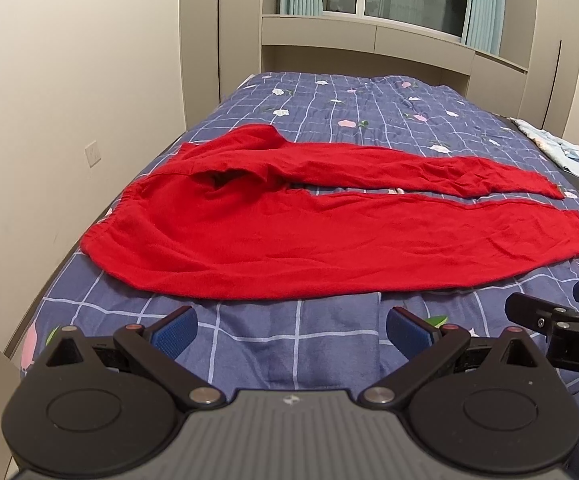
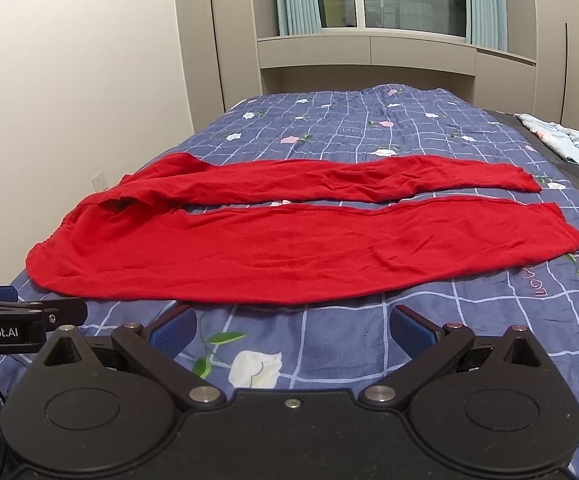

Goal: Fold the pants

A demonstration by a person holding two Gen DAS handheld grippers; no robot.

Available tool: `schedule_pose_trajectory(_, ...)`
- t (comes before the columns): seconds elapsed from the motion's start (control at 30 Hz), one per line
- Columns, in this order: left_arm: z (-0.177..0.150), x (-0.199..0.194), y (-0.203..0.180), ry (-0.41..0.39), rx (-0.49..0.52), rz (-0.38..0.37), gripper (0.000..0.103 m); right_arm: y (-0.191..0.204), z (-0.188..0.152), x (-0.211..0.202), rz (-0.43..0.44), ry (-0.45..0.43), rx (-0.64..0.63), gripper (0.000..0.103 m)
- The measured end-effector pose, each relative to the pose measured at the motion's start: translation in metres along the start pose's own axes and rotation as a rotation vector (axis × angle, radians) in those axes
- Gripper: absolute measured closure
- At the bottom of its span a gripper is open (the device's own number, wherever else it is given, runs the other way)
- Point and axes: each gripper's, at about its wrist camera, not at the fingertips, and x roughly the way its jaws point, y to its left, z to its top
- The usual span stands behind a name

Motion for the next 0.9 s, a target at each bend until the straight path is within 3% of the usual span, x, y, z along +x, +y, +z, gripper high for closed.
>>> schedule_pose_trajectory(0.6,0.031,0.022,0.002,0.047,0.028,0.051,0.000,0.000,0.019,0.019,0.012,0.013,-0.010,0.000)
schedule_pose_trajectory(0.9,0.064,0.034,0.007,0.013,0.052,0.097,0.000,-0.008,0.033,0.028,0.032,-0.022,-0.025,0.000)
